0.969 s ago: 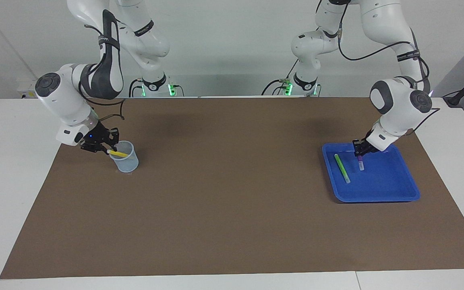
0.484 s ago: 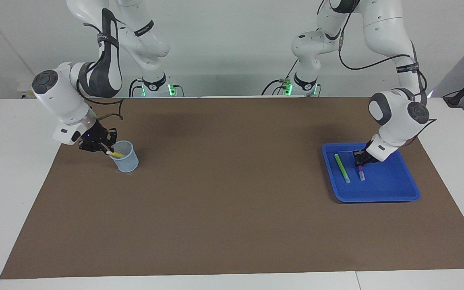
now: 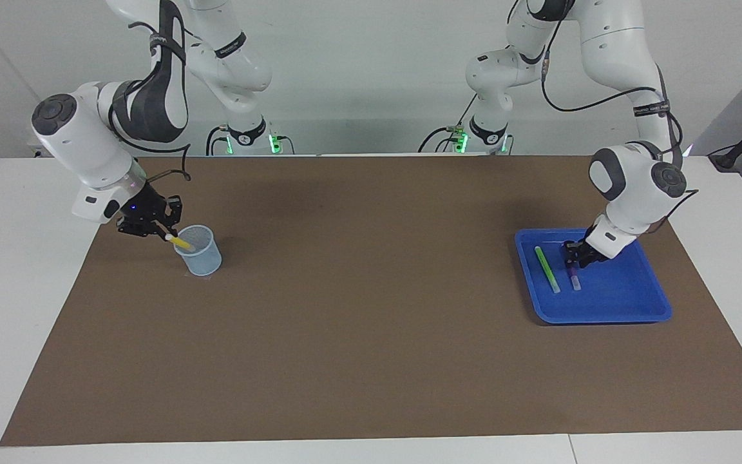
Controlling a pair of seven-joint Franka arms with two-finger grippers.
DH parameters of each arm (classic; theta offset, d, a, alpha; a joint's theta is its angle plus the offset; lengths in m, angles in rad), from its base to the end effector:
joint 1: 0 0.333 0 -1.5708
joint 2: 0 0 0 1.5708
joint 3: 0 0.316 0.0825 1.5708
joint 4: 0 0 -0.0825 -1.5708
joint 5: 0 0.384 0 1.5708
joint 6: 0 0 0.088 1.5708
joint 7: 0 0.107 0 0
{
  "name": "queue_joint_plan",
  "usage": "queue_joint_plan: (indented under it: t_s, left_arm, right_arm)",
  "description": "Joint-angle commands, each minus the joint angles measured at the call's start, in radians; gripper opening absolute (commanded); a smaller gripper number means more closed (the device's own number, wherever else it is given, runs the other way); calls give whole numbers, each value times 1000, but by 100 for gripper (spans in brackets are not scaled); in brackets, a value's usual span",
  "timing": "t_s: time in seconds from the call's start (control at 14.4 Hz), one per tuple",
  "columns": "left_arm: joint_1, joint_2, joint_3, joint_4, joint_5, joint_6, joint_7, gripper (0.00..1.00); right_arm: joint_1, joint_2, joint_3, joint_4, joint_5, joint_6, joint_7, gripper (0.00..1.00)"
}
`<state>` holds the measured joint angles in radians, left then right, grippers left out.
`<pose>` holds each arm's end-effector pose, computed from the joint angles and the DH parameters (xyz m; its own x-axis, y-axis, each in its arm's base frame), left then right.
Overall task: Right arm passes pens to left for tray arrangement
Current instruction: 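Lower the purple pen into the tray and open the left gripper, then lift the yellow pen from the cup with the right gripper toward the left gripper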
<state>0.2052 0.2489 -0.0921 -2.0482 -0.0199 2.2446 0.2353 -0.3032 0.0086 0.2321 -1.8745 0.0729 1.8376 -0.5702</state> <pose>0.5782 0.0663 0.3147 0.9933 -0.1079 -0.0416 -0.1058 -0.9932 0.0486 0.5580 -0.0342 0.4983 0.8878 0.4603 -0.0002 0.4586 -0.8846 -0.0848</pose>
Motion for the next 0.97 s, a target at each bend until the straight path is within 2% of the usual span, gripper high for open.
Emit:
queue_joint_plan:
  t_s: [0.0,0.21,0.48,0.69,0.9]
  left_arm:
    - [2,7,-6,58,17,-78,-2,75]
    - [-10,-3,-11,124,6,-196,-42,75]
    - [-26,-36,-32,181,3,-337,-158,75]
    - [-26,-68,-70,236,-116,-459,-342,75]
    - [-26,-118,-121,237,-214,-517,-592,75]
  right_arm:
    - [56,-6,7,119,-7,-113,70,0]
    - [151,-9,9,170,24,-152,235,0]
    - [232,-12,10,164,201,-91,482,0]
    - [278,-12,15,147,320,-5,679,0]
    - [378,-22,16,82,389,174,866,0]
